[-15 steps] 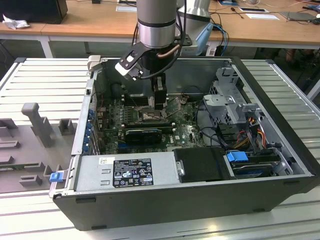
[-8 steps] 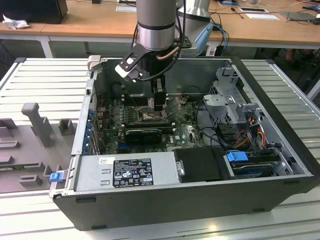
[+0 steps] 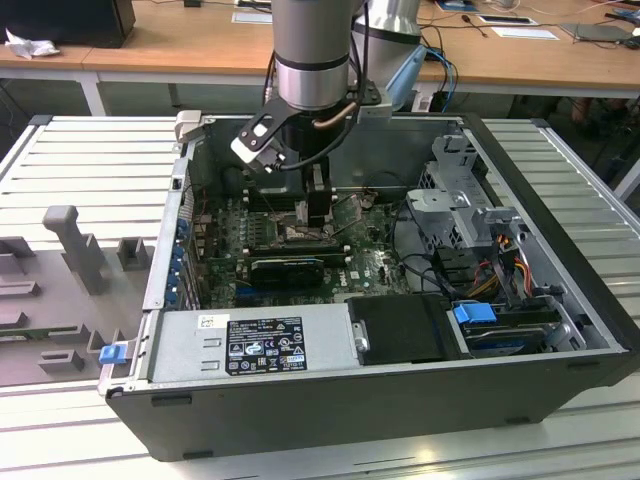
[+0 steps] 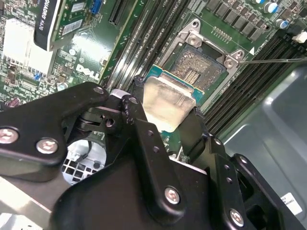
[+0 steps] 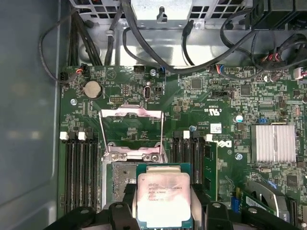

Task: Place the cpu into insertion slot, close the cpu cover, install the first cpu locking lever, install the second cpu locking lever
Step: 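Place the cpu into insertion slot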

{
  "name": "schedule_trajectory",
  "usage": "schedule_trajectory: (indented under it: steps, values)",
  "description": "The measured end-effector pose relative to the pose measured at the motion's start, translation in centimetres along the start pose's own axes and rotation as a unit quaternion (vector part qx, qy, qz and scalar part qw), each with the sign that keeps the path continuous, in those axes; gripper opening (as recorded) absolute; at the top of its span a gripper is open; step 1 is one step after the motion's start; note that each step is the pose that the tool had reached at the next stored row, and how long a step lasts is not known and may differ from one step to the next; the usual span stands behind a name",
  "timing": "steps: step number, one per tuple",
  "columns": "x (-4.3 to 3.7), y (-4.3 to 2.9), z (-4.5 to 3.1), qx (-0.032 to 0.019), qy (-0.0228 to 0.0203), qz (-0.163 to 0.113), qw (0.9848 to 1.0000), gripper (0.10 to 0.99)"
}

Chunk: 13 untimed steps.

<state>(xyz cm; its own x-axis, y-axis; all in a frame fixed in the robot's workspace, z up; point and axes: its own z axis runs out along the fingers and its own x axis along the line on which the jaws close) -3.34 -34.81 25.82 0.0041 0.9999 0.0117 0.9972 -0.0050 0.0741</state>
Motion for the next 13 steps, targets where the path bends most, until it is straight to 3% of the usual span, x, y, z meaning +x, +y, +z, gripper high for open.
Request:
schedule_trajectory:
  steps: [6,13]
  values:
    - [0.05,-0.06,0.70,0.0000,-0.0013,0.000,1.0000,0.533]
    - [1.01,-0.11,1.36,0.0000,-0.0013,0.000,1.0000,0.533]
